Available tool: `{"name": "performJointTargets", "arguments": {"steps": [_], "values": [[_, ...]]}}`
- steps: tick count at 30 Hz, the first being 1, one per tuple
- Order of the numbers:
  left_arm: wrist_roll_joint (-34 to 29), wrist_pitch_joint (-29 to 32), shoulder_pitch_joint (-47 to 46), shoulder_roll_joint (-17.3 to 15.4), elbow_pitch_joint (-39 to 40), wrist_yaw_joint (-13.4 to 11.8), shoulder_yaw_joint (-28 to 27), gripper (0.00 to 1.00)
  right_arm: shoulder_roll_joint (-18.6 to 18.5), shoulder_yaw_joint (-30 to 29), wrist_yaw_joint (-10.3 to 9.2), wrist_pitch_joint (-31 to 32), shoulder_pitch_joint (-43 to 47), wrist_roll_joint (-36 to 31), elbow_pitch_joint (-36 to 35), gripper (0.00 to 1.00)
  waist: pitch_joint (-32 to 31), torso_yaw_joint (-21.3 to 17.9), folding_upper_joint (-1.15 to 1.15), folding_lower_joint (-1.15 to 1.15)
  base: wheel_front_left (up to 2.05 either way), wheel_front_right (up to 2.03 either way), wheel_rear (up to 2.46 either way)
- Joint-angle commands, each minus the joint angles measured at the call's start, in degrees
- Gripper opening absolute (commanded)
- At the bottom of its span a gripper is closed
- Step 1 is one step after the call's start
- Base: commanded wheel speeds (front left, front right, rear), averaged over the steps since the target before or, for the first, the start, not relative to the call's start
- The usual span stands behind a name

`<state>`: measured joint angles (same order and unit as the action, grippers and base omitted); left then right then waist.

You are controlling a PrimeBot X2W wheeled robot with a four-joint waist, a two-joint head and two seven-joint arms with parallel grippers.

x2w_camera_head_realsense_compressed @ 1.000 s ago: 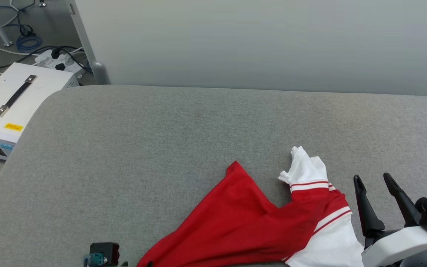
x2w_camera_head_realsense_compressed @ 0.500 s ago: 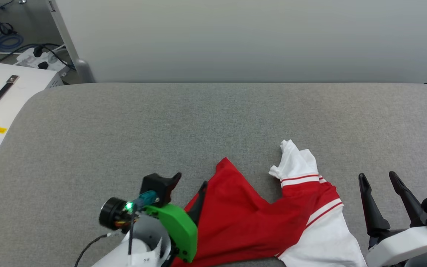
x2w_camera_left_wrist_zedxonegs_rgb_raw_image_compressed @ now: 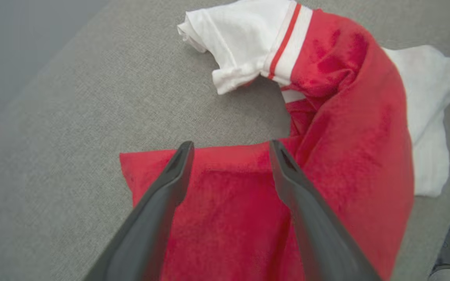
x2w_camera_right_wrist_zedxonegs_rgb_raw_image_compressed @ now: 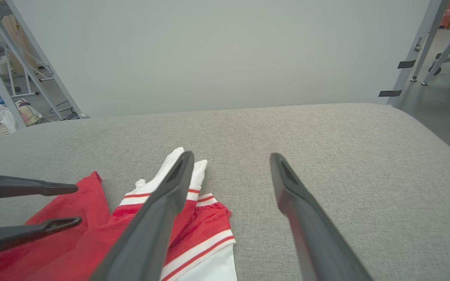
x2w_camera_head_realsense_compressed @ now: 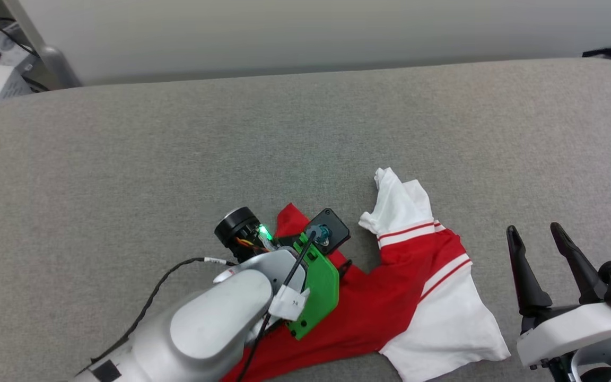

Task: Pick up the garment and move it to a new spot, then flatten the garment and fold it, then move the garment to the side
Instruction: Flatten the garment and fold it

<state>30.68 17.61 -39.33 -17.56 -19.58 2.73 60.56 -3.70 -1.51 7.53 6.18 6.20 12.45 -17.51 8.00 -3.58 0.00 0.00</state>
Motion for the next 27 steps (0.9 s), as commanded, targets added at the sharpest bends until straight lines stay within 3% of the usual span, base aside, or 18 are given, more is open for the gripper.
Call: {"name": "performJointTargets", "arguments": {"steps": [1,5,10,13,14,15,16,20,25,27], "values": [[-0.7,0.9,-2.2,0.5,-2.2,1.2,0.9,1.00,-0.1,0.2,-0.04,-0.6,-1.3,0.5,0.5,1.00,3.0,-3.0,0.00,0.00,0.00,0.00,0.00],[-1.7,3.0,-6.1,1.9,-8.3,3.5,4.2,1.00,0.0,0.2,-0.04,-1.5,-2.0,1.1,1.6,1.00,4.6,-4.4,0.00,0.00,0.00,0.00,0.00],[-1.2,7.4,-9.2,3.1,-13.5,4.6,9.6,1.00,0.1,0.2,-0.04,-2.3,-2.4,1.6,2.6,1.00,5.5,-5.2,0.00,0.00,0.00,0.00,0.00],[1.3,14.1,-9.4,3.0,-14.5,4.7,12.2,1.00,0.2,0.5,-0.04,-2.4,-2.7,1.8,3.1,1.00,5.6,-5.5,0.00,0.00,0.00,0.00,0.00],[2.5,17.0,-9.2,2.6,-14.3,4.7,12.5,0.69,0.2,0.6,-0.04,-2.4,-2.8,1.9,3.3,1.00,5.7,-5.6,0.00,0.00,0.00,0.00,0.00],[3.4,19.1,-8.9,2.3,-13.7,4.7,12.7,0.28,0.2,0.7,-0.04,-2.4,-2.9,1.9,3.4,1.00,5.7,-5.6,0.00,0.00,0.00,0.00,0.00],[3.6,21.8,-8.2,1.8,-12.5,4.7,12.7,0.00,0.2,0.7,-0.04,-2.4,-3.0,2.0,3.5,1.00,5.7,-5.6,0.00,0.00,0.00,0.00,0.00],[5.1,23.0,-7.9,-1.1,-9.1,4.7,12.8,0.00,0.3,0.2,-0.04,-2.4,-3.0,2.0,3.7,1.00,5.4,-4.9,0.00,0.00,0.00,0.00,0.00],[7.2,15.2,-8.7,-3.8,-10.4,4.4,10.6,0.00,0.3,-0.4,-0.04,-2.1,-2.4,2.0,3.9,1.00,3.8,-3.1,0.00,0.00,0.00,0.00,0.00],[8.0,11.9,-7.9,-4.7,-10.7,2.8,8.5,0.00,0.4,-0.4,-0.04,-1.9,-2.1,2.0,3.9,1.00,2.8,-2.5,0.00,0.00,0.00,0.00,0.00]]}}
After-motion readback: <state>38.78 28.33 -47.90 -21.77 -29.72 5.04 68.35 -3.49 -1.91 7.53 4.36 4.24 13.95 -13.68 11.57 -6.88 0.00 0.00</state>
